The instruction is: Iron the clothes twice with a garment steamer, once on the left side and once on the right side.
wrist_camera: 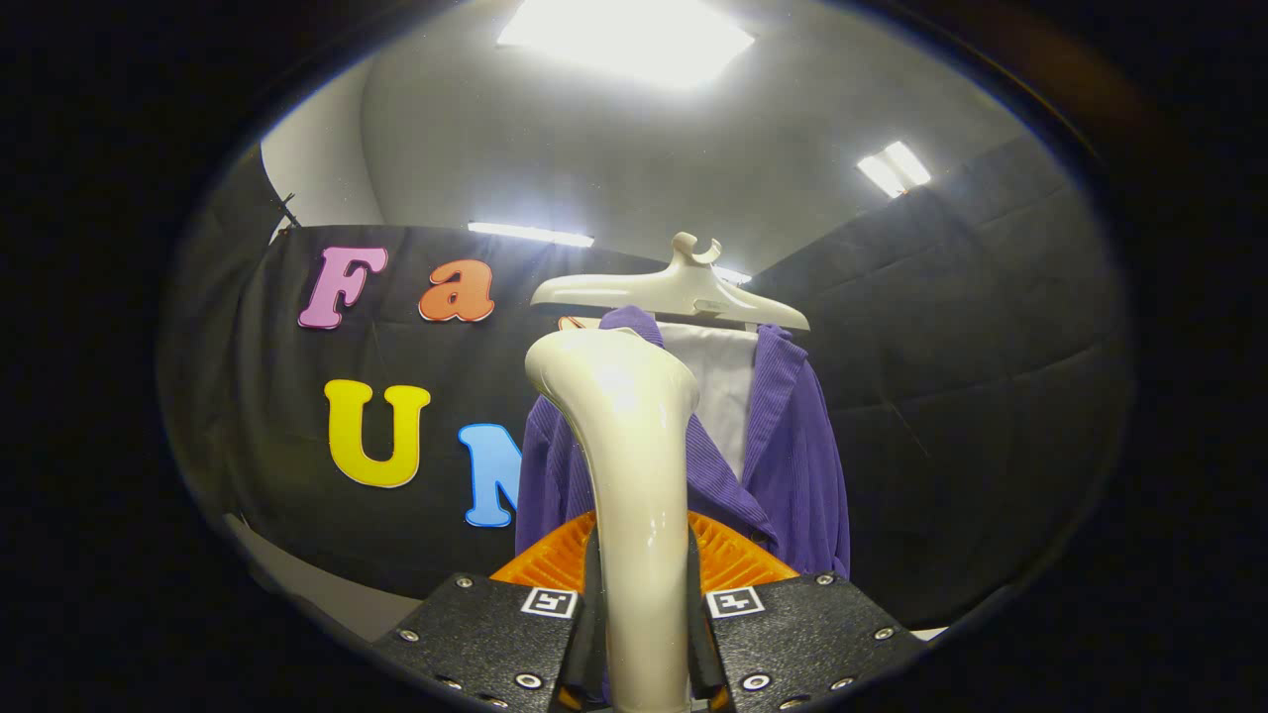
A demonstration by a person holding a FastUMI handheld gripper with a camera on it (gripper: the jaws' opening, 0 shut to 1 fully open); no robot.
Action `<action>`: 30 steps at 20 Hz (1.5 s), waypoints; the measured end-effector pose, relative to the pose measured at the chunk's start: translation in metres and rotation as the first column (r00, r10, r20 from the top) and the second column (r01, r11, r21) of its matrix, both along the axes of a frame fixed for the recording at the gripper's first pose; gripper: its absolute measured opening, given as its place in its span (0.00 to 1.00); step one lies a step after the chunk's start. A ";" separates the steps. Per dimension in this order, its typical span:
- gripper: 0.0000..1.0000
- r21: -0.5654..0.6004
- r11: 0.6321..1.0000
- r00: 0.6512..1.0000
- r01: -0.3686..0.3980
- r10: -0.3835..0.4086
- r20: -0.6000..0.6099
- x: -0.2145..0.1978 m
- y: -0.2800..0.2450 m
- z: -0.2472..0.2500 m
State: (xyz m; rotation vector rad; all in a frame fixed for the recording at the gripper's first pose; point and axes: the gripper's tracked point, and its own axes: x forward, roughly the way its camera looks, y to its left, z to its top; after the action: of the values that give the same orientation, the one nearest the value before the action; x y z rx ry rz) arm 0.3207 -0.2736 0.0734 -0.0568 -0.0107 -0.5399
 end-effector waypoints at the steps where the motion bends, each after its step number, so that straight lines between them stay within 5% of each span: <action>1: 0.33 0.000 1.000 1.000 0.011 -0.011 -0.022 0.000 -0.007 -0.008; 12: 0.33 0.088 0.995 0.982 0.040 -0.023 -0.187 -0.012 -0.021 -0.105; 30: 0.33 0.198 0.976 0.916 0.086 0.000 -0.400 -0.107 -0.016 -0.266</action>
State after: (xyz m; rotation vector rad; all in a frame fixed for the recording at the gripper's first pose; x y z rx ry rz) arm 0.2136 -0.2892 -0.1922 0.0422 0.4487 -0.5632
